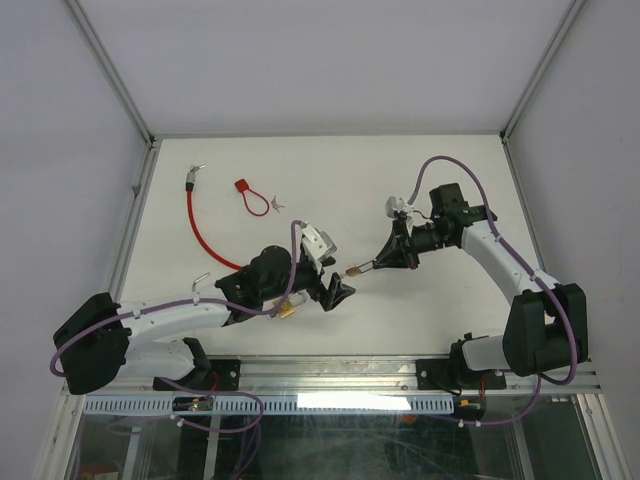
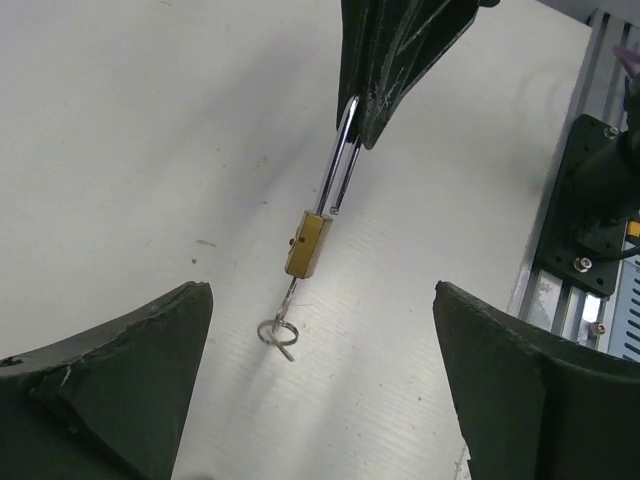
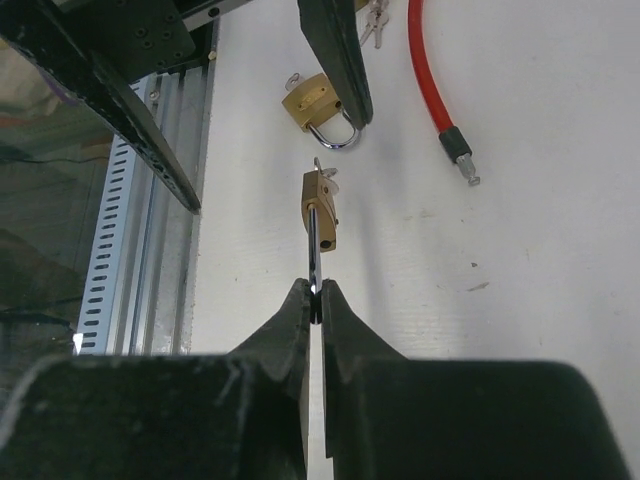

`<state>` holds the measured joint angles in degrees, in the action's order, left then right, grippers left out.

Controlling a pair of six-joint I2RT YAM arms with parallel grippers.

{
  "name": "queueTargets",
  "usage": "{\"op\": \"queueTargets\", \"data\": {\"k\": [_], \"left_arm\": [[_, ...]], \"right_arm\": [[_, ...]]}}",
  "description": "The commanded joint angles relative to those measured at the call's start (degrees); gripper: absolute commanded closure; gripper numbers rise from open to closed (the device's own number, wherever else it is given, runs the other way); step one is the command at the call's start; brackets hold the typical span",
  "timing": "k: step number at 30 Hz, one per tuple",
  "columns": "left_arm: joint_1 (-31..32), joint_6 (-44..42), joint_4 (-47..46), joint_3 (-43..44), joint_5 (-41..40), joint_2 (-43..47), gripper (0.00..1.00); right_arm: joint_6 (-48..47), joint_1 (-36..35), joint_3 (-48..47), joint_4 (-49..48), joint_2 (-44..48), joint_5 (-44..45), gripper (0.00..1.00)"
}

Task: Lock with the key
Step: Pick up the lock from the center of the board, then lock the lock.

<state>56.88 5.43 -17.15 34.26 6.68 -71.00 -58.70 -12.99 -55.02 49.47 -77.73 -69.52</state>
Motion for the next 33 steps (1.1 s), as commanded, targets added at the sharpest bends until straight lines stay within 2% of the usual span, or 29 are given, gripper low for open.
{"op": "queueTargets", "data": {"k": [1, 7, 12, 14, 18, 23, 27, 33], "left_arm": [[-1.01, 0.25, -9.39, -4.79, -2.64, 6.60, 0.03], [-3.16, 2.62, -27.03, -14.42, 4.63, 10.17, 0.01], [-5.29, 7.85, -44.78, -18.60, 12.16, 5.20, 0.01], [-6.10, 9.85, -48.67, -18.85, 15.23, 3.78, 0.01], [-7.18, 11.98, -48.65, -16.83, 18.54, 1.83, 0.01], [-7.29, 11.35, -46.44, -14.83, 18.44, -1.39, 0.02], [-7.28, 7.55, -41.71, -12.50, 18.40, -3.08, 0.15], [-7.44, 3.41, -35.95, -8.96, 17.22, -5.06, 0.26]], "right_arm": [[8.23, -0.03, -2.76, -4.12, 1.32, -1.23, 1.00], [8.29, -0.06, -3.03, -3.76, 1.68, -2.02, 1.00], [8.25, -0.01, -3.02, -3.70, 1.97, -2.80, 1.00], [8.28, 0.00, -3.12, -3.80, 2.12, -3.14, 1.00], [8.36, 0.16, -3.00, -4.02, 2.34, -4.18, 1.00], [7.42, 0.29, -2.81, -3.70, 2.07, -4.78, 1.00], [6.41, 0.34, -2.82, -2.86, 2.06, -5.07, 1.00], [5.28, 0.41, -2.84, -2.02, 2.04, -5.01, 1.00]]}}
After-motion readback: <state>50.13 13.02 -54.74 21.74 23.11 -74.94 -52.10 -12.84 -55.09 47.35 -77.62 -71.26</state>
